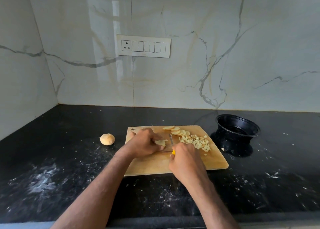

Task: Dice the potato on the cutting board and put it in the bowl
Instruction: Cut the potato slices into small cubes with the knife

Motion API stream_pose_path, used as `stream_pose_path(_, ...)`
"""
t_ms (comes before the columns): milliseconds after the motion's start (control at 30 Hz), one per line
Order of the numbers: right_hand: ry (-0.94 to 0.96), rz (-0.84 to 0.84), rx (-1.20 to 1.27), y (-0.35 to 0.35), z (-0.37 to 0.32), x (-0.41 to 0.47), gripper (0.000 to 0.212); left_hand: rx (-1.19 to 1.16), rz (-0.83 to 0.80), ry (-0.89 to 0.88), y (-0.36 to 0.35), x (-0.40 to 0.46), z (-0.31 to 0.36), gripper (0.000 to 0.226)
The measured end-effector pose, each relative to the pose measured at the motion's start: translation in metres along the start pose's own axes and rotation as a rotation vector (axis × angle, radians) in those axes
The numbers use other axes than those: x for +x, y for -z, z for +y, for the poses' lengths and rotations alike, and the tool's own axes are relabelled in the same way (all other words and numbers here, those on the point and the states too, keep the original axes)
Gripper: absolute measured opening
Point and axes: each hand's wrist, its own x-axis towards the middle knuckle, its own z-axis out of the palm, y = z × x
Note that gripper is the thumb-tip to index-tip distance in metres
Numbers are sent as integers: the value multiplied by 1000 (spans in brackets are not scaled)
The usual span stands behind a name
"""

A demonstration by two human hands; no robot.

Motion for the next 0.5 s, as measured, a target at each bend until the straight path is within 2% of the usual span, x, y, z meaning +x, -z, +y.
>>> stream_pose_path(167, 31, -28, -48, -3, -4, 2, 21, 46, 46, 67, -5, 1, 5, 38)
stream_pose_path(300, 59, -33, -99, -4, -5, 9, 9, 45, 63, 89, -8, -1, 7, 40)
stream_pose_path(400, 67, -38, -110, -4, -2, 14, 18, 28, 70, 91, -9, -3, 8, 40)
stream_pose_path(500, 55, -2, -96, -3, 3, 13, 24, 45, 155, 112, -6, -1, 6, 31)
